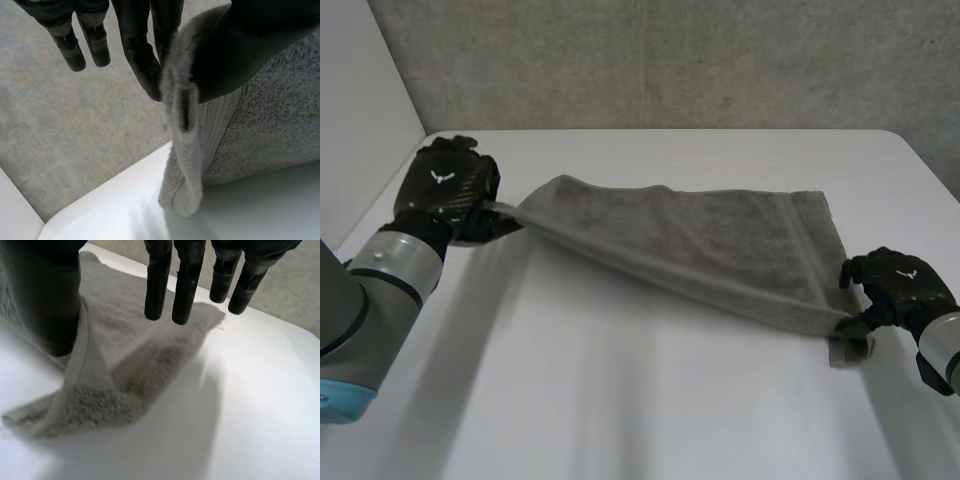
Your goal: Fold the towel.
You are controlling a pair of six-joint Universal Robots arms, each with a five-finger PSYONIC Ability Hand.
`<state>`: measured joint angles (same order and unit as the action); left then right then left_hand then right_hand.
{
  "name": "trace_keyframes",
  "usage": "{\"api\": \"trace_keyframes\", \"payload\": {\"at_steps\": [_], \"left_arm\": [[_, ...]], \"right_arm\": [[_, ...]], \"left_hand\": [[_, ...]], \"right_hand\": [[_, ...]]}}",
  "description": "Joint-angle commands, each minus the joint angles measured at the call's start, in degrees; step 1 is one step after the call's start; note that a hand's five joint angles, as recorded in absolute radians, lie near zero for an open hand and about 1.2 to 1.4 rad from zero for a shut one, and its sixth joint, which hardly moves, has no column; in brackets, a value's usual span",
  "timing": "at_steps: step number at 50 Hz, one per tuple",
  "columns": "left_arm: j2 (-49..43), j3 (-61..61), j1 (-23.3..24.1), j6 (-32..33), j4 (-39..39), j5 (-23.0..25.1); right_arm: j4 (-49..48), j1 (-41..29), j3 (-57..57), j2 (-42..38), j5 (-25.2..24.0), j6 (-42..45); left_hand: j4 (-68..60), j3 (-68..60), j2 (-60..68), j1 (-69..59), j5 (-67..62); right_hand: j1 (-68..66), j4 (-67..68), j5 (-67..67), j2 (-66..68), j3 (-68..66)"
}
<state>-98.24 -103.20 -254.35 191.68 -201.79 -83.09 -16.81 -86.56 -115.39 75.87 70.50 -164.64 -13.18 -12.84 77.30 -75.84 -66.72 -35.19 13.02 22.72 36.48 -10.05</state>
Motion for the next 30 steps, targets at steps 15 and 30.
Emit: {"api": "trace_keyframes", "payload": {"at_steps": [15,30], "left_arm": [[1.12,0.45,-5.81,-3.42,4.21,3.02],[1.73,1.5,-7.66,-2.98,10.62,6.8]], "right_arm": [[-2.61,2.62,-1.42,1.91,-5.11,0.73],[13.78,2.8,4.71,11.3,-17.93,3.09]], "left_hand": [[3.18,2.84,2.7,-4.16,-3.28],[3.18,2.84,2.7,-4.16,-3.28]], "right_hand": [[-44.81,-3.02,47.28,43.52,0.05],[-44.81,-3.02,47.28,43.52,0.05]]}}
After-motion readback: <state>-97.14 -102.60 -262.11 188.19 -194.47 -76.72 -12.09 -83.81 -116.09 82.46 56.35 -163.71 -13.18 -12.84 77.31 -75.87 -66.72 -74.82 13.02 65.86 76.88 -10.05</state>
